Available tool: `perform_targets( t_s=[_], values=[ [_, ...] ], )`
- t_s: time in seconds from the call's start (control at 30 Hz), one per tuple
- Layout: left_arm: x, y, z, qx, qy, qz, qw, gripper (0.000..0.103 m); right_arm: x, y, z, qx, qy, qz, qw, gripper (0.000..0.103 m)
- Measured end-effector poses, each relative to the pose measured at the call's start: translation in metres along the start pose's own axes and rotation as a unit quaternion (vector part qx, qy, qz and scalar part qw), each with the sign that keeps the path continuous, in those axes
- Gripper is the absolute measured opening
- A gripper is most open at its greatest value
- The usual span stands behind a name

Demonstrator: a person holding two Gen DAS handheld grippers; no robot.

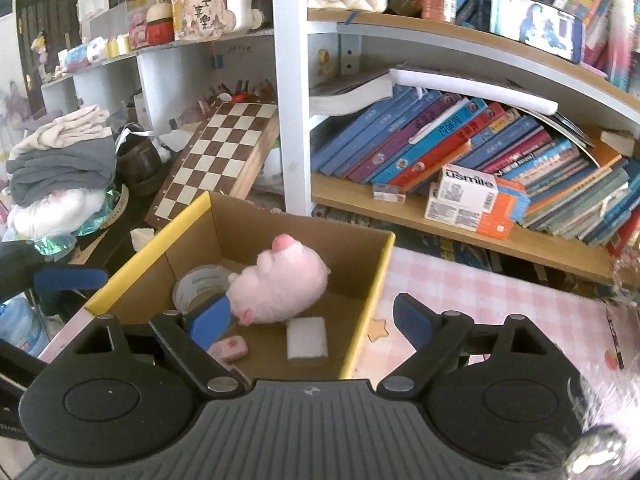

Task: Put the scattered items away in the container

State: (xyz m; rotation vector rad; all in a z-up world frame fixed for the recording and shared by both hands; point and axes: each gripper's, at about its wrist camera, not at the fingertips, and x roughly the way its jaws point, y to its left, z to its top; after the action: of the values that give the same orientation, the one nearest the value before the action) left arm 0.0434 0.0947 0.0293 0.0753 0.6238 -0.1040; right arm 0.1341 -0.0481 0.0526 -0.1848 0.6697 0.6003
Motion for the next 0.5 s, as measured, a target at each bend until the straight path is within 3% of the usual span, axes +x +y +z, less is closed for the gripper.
perform_targets(
  t_s=[0.4,0.5],
  values=[
    [-0.013,-0.021,-0.007,-0.008,0.011,0.02,0.9997,0.085,-0.028,-0.011,-0.033,0.013,0.004,-0.009,1.0,0.089],
    [-0.015,-0.025,-0.008,-0.017,0.014,0.023,0.9995,0.085,-0.035,-0.015,-0.042,0.011,0.005,-0.021,1.0,0.094]
  ],
)
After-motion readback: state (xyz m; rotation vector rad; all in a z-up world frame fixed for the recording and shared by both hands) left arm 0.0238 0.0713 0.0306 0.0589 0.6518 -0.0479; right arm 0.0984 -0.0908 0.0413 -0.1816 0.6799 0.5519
